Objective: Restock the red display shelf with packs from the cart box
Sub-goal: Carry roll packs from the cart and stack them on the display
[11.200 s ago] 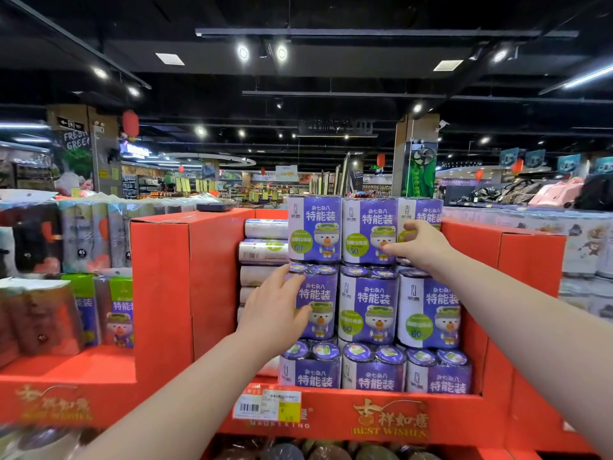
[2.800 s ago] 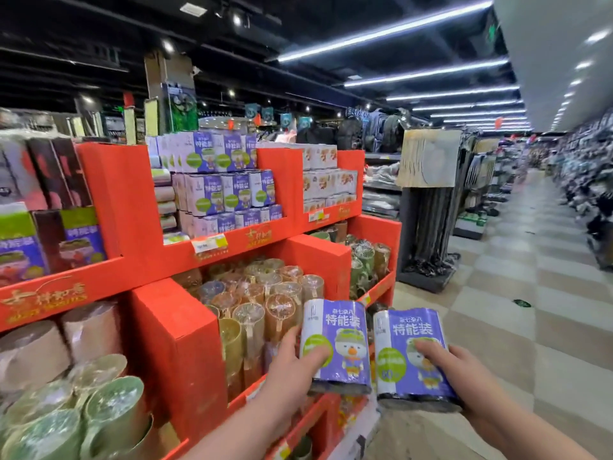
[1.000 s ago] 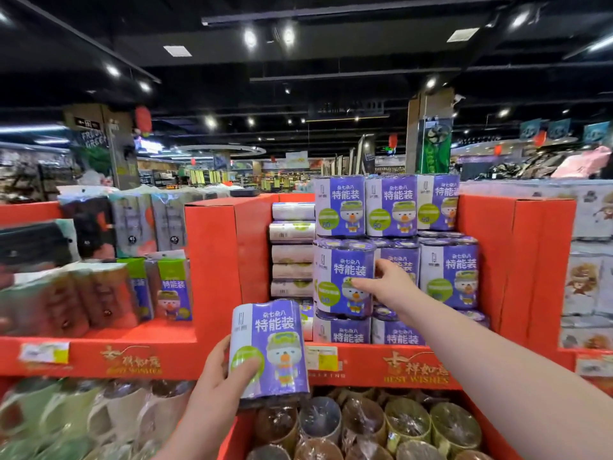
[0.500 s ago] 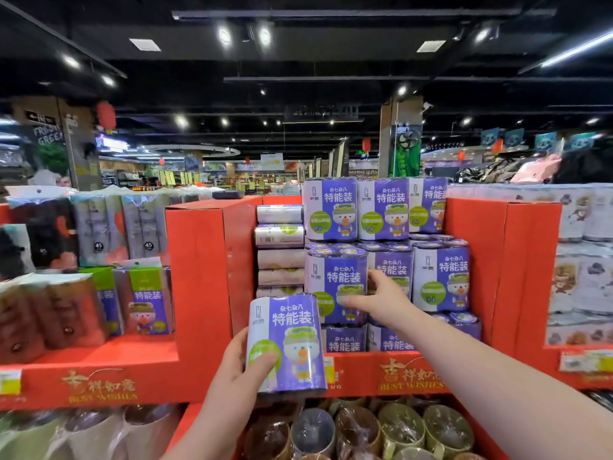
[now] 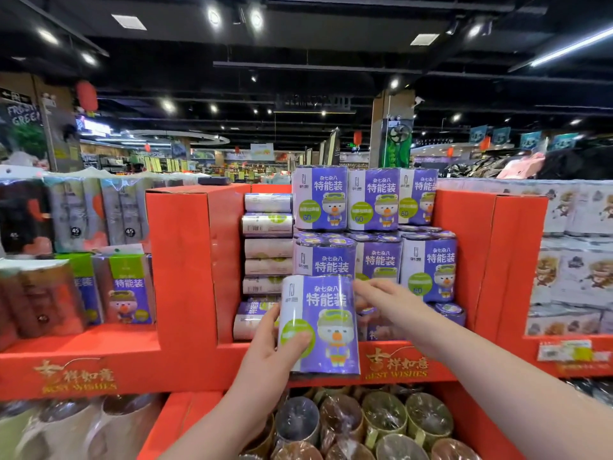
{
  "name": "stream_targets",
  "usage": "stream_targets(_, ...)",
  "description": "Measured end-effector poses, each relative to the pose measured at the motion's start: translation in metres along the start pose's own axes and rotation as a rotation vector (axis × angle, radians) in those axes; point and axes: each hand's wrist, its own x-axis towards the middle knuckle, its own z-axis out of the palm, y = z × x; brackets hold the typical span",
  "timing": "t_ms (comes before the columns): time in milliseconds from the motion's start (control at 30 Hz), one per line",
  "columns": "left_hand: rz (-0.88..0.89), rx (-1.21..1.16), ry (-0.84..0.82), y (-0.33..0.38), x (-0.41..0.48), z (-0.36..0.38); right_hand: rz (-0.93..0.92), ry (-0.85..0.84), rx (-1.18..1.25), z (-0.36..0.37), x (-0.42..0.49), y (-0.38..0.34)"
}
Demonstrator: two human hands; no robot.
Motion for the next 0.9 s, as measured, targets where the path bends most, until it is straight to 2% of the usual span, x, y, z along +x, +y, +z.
stream_targets(33, 0.005, 0.006, -0.022, 0.001, 0.001, 0.007, 0.047, -0.117, 0.007, -0.001, -0.007, 0.003)
stream_targets(100, 0.004, 0.035, -0.070, 0.002, 0.005, 0.022, 0.045, -0.184, -0.023, -0.007, -0.015, 0.009)
stream_targets(200, 0.077, 0.148, -0.087, 0.011, 0.012, 0.040, -0.062, -0.078, 0.034, -0.027, -0.019, 0.009)
stream_targets(367, 0.270, 0.534, 0.300, 0.029, 0.036, 0.039, -0.158, 0.070, 0.028, -0.071, -0.013, 0.001)
stream_targets(433, 0.208, 0.605, 0.338, 0.030, 0.048, 0.033, -0.157, 0.133, 0.026, -0.079, -0.003, 0.005)
stream_targets(500, 0.075, 0.667, 0.292, 0.028, 0.059, 0.030, -0.155, 0.202, 0.025, -0.083, 0.009, 0.010)
stream_targets(633, -0.061, 0.585, 0.208, 0.024, 0.073, 0.030, -0.157, 0.262, 0.004, -0.079, 0.030, 0.018)
stream_targets(733, -0.061, 0.523, 0.199, 0.018, 0.078, 0.032, -0.139, 0.265, -0.062, -0.072, 0.038, 0.024)
stream_targets(900, 0.004, 0.549, 0.223, 0.009, 0.083, 0.032, -0.130, 0.333, -0.150, -0.067, 0.034, 0.030)
